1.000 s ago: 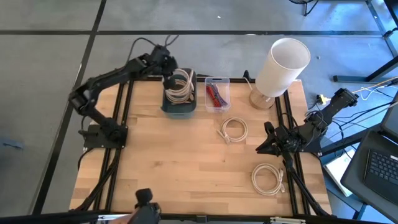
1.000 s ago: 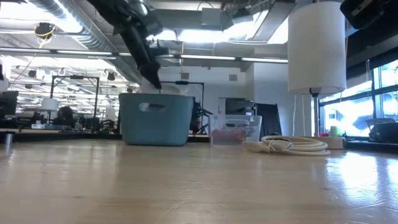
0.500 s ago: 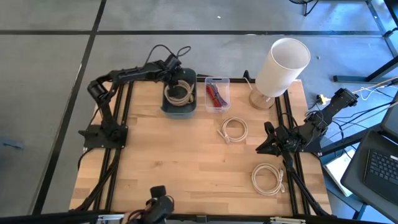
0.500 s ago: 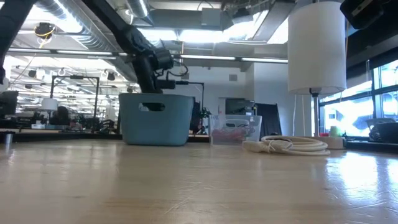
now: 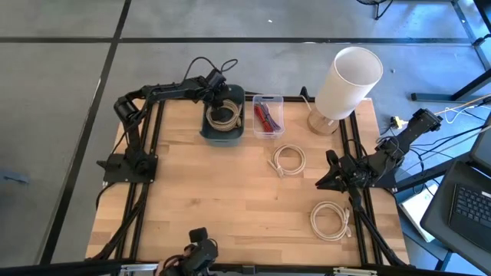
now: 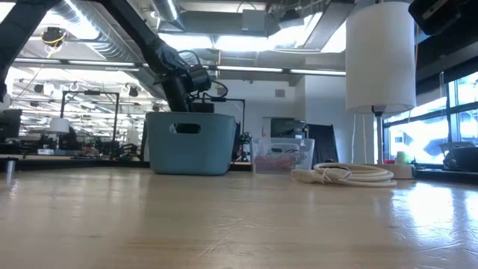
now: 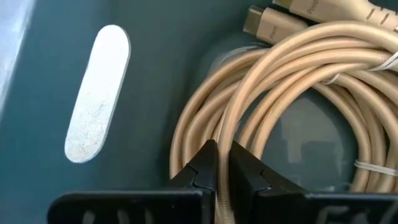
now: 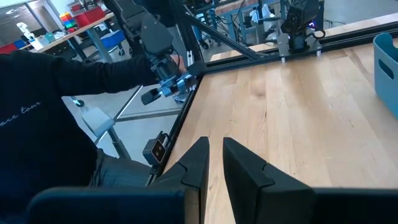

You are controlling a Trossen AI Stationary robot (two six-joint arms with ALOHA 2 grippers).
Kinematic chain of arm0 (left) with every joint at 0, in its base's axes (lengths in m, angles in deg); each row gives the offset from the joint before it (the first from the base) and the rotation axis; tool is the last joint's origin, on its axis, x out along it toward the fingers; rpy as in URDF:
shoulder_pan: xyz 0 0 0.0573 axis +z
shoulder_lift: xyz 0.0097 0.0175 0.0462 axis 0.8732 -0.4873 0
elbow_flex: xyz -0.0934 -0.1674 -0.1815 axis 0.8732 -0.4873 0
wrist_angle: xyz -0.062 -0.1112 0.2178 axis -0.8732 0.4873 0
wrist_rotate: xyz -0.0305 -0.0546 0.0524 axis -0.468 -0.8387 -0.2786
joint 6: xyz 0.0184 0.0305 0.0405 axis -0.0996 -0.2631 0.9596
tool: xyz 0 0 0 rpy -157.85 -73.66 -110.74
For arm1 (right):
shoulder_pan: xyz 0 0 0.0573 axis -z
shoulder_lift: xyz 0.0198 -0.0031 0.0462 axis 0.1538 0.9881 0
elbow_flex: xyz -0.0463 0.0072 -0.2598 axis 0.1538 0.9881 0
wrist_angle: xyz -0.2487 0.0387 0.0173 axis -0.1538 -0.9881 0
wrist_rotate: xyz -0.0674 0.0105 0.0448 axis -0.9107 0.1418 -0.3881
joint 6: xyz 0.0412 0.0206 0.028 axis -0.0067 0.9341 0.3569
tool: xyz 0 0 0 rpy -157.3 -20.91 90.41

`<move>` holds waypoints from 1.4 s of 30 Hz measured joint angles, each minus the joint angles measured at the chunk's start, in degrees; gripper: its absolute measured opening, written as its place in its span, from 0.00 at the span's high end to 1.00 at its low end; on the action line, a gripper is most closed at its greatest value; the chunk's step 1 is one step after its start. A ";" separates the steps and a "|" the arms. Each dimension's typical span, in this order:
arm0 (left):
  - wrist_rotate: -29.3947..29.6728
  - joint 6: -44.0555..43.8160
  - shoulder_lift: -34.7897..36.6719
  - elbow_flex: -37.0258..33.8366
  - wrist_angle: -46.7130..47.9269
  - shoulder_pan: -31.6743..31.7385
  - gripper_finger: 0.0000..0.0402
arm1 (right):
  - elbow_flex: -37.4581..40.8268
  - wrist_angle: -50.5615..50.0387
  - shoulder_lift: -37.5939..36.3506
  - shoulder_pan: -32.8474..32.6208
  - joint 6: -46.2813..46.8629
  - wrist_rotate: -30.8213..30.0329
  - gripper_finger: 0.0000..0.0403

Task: Pick & Place USB Port
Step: Put the white HDMI cable into the dark blue bin

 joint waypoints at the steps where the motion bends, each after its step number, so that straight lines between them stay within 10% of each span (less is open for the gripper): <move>1: 0.00 -0.21 0.00 0.00 0.02 0.01 0.96 | 0.00 0.00 0.01 0.01 -0.02 0.00 0.87; 13: 9.54 1.72 6.79 0.00 -0.06 -2.39 0.69 | 0.00 0.00 0.00 0.00 0.00 0.02 0.87; 24: 3.06 0.70 15.07 0.00 0.26 -2.25 0.62 | 0.00 0.00 0.00 0.01 -0.01 0.01 0.87; 32: -31.19 -11.69 23.68 -0.02 -7.69 -4.53 0.66 | 0.00 0.00 0.02 0.01 0.00 0.02 0.87; 42: -41.35 -16.28 39.77 0.00 -5.37 -21.89 0.68 | 0.00 0.01 0.02 0.02 0.01 0.02 0.87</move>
